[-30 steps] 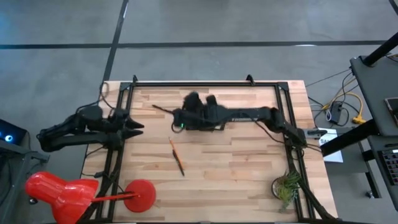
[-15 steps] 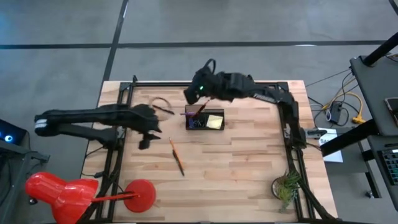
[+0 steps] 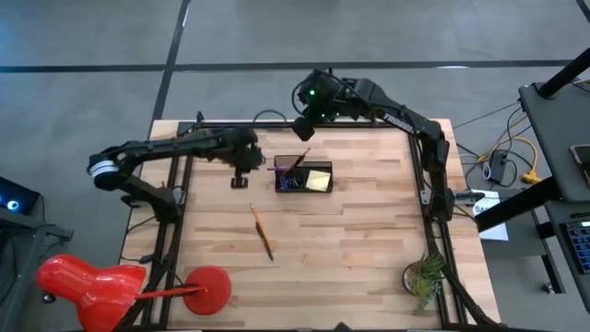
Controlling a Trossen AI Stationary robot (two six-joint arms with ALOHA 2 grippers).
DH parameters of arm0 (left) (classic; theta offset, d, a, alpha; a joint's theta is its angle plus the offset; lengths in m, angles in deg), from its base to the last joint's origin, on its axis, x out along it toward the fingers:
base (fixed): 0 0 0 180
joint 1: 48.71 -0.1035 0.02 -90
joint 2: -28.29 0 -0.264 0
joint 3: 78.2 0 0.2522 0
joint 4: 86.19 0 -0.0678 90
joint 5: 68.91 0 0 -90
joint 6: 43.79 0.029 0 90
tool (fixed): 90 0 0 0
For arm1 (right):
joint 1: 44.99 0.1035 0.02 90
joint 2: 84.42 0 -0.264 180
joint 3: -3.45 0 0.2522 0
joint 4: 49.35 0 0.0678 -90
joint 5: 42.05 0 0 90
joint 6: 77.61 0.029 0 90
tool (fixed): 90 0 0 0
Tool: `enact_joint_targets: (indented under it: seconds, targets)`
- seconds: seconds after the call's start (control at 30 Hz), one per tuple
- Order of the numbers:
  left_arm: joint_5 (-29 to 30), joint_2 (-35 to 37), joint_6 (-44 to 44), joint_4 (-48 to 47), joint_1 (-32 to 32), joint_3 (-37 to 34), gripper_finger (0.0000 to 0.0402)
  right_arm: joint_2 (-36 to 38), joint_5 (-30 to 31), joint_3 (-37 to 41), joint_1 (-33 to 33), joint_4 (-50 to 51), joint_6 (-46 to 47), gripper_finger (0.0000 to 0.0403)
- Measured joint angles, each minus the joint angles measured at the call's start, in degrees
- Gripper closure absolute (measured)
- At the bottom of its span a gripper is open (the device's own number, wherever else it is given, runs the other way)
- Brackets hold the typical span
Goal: Pick and place office supplies into organizer
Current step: Put the center black pen into the black desk organizer
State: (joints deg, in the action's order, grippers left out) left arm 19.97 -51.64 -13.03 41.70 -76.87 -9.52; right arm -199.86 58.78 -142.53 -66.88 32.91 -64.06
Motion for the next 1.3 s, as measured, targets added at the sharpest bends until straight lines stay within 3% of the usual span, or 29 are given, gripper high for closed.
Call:
enact_joint_targets:
  seconds: [0.17,0.5,0.73,1.07,1.3]
  targets:
    - [0.56,-3.23,3.14,-2.03,-1.59,2.18,0.0370,0.00,-1.88,1.70,-2.51,-0.08,-6.11,0.0370]
    - [0.21,-5.40,14.20,0.39,-2.37,1.23,0.0257,0.00,-1.97,5.04,-6.04,-3.29,-11.04,0.0285]
    - [-0.68,-11.26,17.04,4.17,-5.45,1.09,0.0262,0.00,-2.19,5.81,-8.56,-5.06,-11.91,0.0260]
    - [-1.14,-18.23,18.02,6.06,-6.19,1.42,0.0272,0.00,-4.07,5.93,-10.39,-4.82,-11.60,0.0268]
    - [-0.74,-18.79,17.70,6.10,-6.67,1.57,0.0272,0.00,-4.07,5.94,-10.45,-4.36,-12.29,0.0267]
